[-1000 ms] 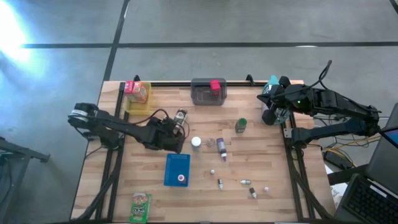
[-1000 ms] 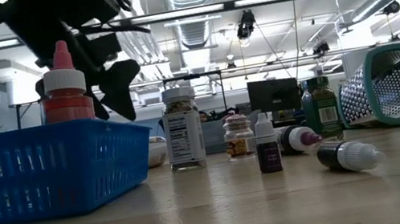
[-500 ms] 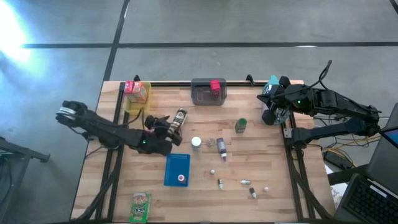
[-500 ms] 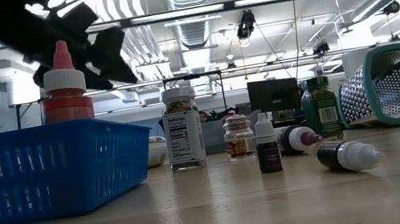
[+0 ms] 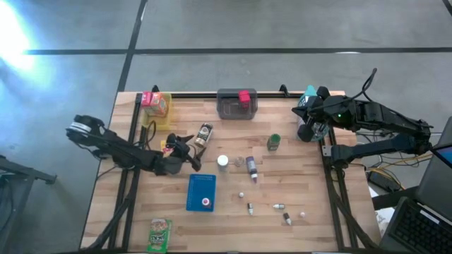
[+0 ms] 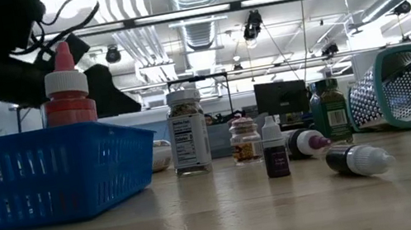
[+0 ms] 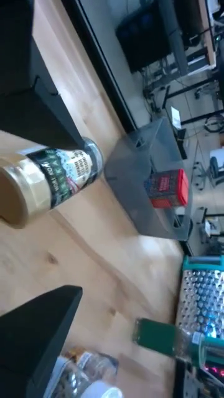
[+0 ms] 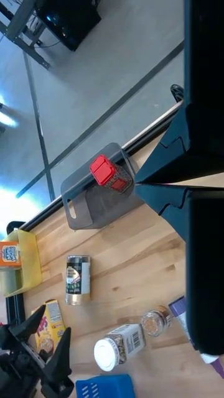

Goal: Pick & Place Kitchen Items
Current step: Put the gold spice bottle into the black bin

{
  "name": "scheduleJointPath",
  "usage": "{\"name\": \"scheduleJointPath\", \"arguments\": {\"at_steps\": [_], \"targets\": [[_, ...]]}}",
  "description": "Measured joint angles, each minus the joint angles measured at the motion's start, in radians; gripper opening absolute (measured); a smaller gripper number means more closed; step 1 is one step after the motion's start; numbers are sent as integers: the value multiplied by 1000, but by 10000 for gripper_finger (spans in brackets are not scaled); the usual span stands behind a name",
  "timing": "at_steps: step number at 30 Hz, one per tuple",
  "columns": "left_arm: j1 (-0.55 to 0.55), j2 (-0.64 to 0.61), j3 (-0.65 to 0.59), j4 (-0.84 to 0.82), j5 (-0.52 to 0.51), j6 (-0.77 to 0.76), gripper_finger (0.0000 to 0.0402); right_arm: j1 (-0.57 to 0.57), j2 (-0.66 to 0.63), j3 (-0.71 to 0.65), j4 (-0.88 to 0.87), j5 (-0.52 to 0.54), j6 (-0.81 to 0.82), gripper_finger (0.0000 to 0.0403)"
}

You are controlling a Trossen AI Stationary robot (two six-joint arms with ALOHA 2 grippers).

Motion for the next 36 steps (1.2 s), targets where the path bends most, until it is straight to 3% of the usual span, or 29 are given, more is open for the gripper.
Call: {"name": "scheduleJointPath", "arguments": {"at_steps": [15,36], "targets": [[46,159,7,-12,13,-244,400,0,0,0,0,0,-1,8],[111,373,81,-11,-28,-378,400,0,0,0,0,0,-8,8]]}}
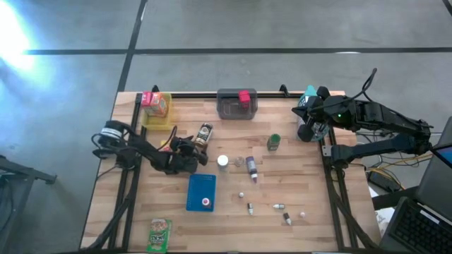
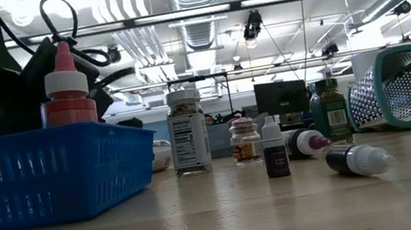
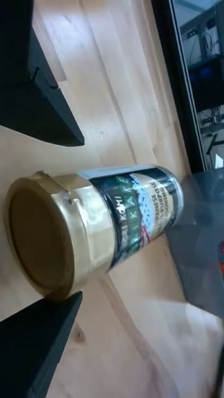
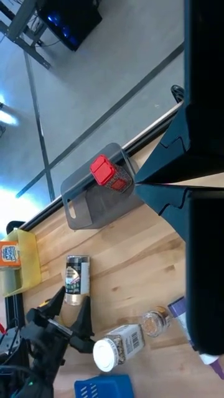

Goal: Pick & Place Kitchen Items
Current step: Put the gold spice bottle into the black bin

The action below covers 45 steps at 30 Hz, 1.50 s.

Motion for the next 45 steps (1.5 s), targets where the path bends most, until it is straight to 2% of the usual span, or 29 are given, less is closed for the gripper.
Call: {"name": "scheduleJointPath", "arguments": {"at_steps": [10,32,36,45], "targets": [[28,42,21,0,-3,-9,400,0,0,0,0,0,8,8],[97,43,38,0,23,24,396,0,0,0,0,0,-3,8],[97,42,38,0,26,22,374,0,0,0,0,0,0,8],[97,25,37,1,77,21,297,0,0,0,0,0,8,8]]}}
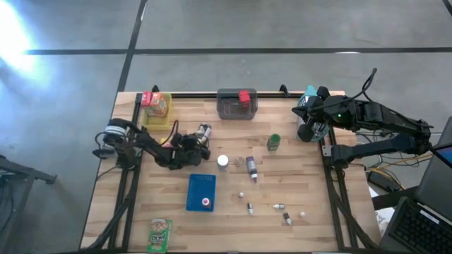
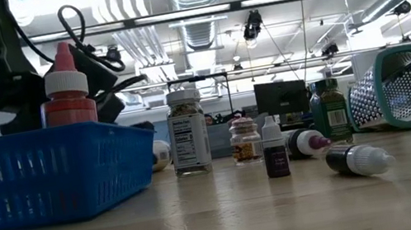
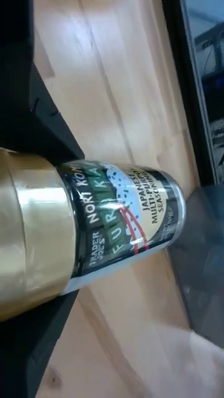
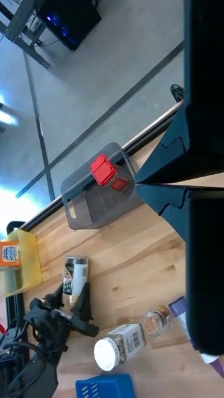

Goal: Pick & Place Kitchen Items
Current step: Put the gold spice bottle into the black bin

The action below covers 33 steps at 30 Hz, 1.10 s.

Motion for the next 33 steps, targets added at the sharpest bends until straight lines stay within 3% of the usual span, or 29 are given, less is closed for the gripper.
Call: {"name": "scheduleJointPath", "arguments": {"at_steps": [7,20,26,33], "targets": [[0,-45,0,-6,40,50,288,0,0,0,0,0,0,8],[28,-213,1,-195,292,226,290,0,0,0,0,0,-5,8],[64,-350,95,-524,422,373,292,0,0,0,0,0,-5,8],[115,-443,352,-1069,482,512,293,0,0,0,0,0,-4,8]]}}
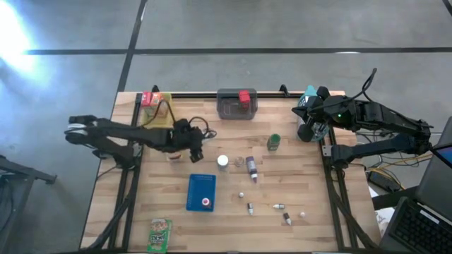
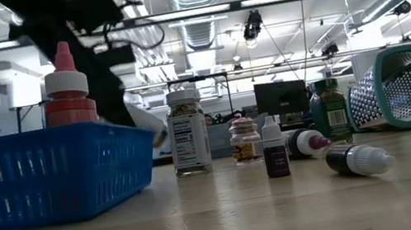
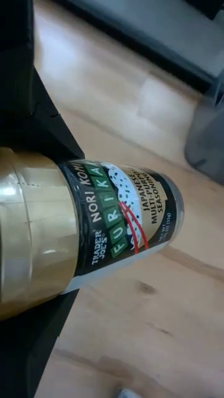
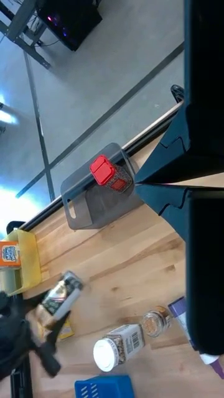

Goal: Pick & Place Kitchen Items
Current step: Put the gold spice bottle into the black bin

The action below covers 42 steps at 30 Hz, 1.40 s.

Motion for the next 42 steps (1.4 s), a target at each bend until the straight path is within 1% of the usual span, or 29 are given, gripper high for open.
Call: {"name": "scheduleJointPath", "arguments": {"at_steps": [4,7,14,22,24,31,36,42], "targets": [[40,2,160,-209,105,65,293,0,0,0,0,0,0,8],[74,12,270,-316,168,110,293,0,0,0,0,0,0,8],[158,77,532,-504,175,231,293,0,0,0,0,0,-2,8],[275,279,840,-693,200,395,293,0,0,0,0,0,-2,8],[300,334,913,-725,215,429,293,0,0,0,0,0,0,8],[374,506,1135,-760,326,506,293,0,0,0,0,0,-1,8],[420,617,1262,-780,327,518,293,0,0,0,0,0,0,8],[462,735,1370,-810,331,515,293,0,0,0,0,0,-1,8]]}}
